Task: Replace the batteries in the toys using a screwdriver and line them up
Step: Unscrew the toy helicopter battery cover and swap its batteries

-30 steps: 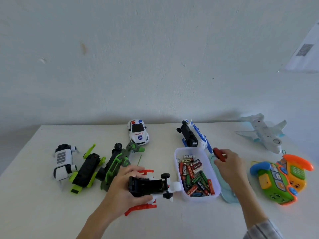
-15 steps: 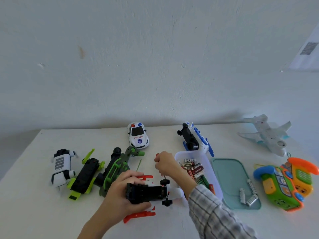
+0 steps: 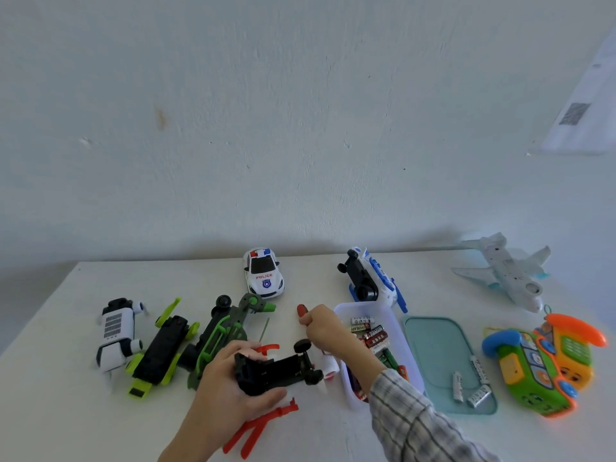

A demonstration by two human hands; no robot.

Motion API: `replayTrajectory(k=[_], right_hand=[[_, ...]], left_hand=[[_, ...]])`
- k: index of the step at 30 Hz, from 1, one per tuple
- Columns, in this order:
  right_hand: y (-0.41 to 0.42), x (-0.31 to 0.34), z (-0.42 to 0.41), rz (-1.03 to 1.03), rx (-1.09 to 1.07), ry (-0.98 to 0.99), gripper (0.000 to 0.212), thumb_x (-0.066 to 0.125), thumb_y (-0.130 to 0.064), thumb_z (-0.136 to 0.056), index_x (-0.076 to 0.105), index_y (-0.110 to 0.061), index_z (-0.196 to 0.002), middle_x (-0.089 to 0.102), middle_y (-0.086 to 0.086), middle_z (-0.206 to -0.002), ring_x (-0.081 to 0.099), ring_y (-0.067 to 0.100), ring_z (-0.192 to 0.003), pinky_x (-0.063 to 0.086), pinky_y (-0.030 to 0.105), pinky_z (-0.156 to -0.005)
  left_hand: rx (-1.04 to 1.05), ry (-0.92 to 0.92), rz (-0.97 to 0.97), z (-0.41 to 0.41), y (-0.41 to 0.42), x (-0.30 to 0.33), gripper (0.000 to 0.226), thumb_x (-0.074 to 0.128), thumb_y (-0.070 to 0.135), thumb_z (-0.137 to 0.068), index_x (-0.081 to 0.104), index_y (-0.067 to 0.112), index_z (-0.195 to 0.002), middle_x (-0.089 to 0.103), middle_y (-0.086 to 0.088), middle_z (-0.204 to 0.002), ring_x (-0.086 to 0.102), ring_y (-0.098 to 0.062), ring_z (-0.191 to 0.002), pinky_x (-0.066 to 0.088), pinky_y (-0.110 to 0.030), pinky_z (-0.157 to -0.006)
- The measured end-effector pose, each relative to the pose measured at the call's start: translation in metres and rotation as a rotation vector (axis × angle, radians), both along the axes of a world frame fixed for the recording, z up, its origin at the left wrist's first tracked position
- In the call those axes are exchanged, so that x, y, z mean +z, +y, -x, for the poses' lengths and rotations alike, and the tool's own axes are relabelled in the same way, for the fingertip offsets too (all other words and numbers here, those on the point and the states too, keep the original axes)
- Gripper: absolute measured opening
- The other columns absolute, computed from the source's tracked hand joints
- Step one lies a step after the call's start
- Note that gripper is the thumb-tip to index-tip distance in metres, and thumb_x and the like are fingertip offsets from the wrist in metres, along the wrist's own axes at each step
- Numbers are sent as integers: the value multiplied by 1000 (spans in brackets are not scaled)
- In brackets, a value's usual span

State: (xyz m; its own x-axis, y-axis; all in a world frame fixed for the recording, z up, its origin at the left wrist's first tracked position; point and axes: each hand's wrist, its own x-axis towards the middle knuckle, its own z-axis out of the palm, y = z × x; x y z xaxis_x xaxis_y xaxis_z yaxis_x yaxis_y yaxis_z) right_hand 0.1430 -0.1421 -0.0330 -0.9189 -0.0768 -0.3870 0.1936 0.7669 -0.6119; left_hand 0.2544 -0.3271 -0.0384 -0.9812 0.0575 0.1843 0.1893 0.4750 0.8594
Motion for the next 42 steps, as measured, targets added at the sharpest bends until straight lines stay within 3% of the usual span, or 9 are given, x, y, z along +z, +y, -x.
replayTrajectory(k=[3,11,14,18,25,28,34,39,42], right_hand=[[2,-2,1,90,-45,-19,37,40,12,-79,52,22,-113,55,35,-121,61,38,-94,45,36,-67],[-1,-2,-4,117,-100,-23,24,44,-3,-90,61,1,-106,58,13,-85,50,14,-58,47,27,-57],[-5,-2,-8,83,-93,-29,22,45,-2,-89,47,-16,-72,53,7,-74,51,18,-61,47,28,-60],[-5,-1,-11,130,-89,-65,32,54,3,-81,36,-16,-61,42,5,-67,41,16,-60,36,25,-52],[-1,0,-16,370,-234,-154,27,59,-33,-89,52,-9,-80,51,7,-71,50,18,-61,41,27,-57],[0,1,-18,420,-256,-176,19,53,-26,-91,47,-11,-80,44,3,-66,42,14,-53,34,24,-49],[5,18,-29,465,-193,-206,16,49,-22,-94,53,-8,-88,48,3,-72,46,13,-66,39,27,-64],[30,45,-45,374,38,-53,34,52,-24,-94,59,-1,-119,62,15,-120,59,28,-109,44,38,-98],[66,59,-54,373,75,116,26,57,-24,-93,64,-14,-116,67,0,-113,62,11,-99,48,32,-96]], left_hand=[[43,-25,6,-7,0,0,41,96,30,-44,69,29,-75,62,15,-101,55,8,-96,39,-11,-77],[106,-55,16,-21,-2,3,43,95,35,-45,68,32,-78,59,23,-103,55,6,-96,38,-14,-79],[101,-60,9,-25,-5,0,45,95,39,-43,69,35,-79,59,25,-105,55,7,-98,42,-20,-84],[167,-39,19,-27,-1,0,42,94,36,-48,66,35,-79,57,22,-106,54,3,-98,43,-28,-87],[300,-50,109,-24,5,1,38,88,42,-58,62,30,-82,55,17,-98,54,-7,-89,39,-25,-75],[350,-79,130,-21,12,2,40,85,49,-62,61,28,-86,56,12,-94,55,-9,-86,43,-27,-73],[455,-150,149,-12,24,4,43,83,51,-63,60,27,-92,57,8,-92,55,-11,-85,42,-27,-72],[549,-167,177,-9,28,6,56,81,50,-67,59,23,-110,59,3,-100,56,-17,-94,46,-33,-79],[572,-136,172,-10,34,10,55,83,45,-66,62,19,-109,58,4,-95,54,-16,-89,46,-33,-76]])
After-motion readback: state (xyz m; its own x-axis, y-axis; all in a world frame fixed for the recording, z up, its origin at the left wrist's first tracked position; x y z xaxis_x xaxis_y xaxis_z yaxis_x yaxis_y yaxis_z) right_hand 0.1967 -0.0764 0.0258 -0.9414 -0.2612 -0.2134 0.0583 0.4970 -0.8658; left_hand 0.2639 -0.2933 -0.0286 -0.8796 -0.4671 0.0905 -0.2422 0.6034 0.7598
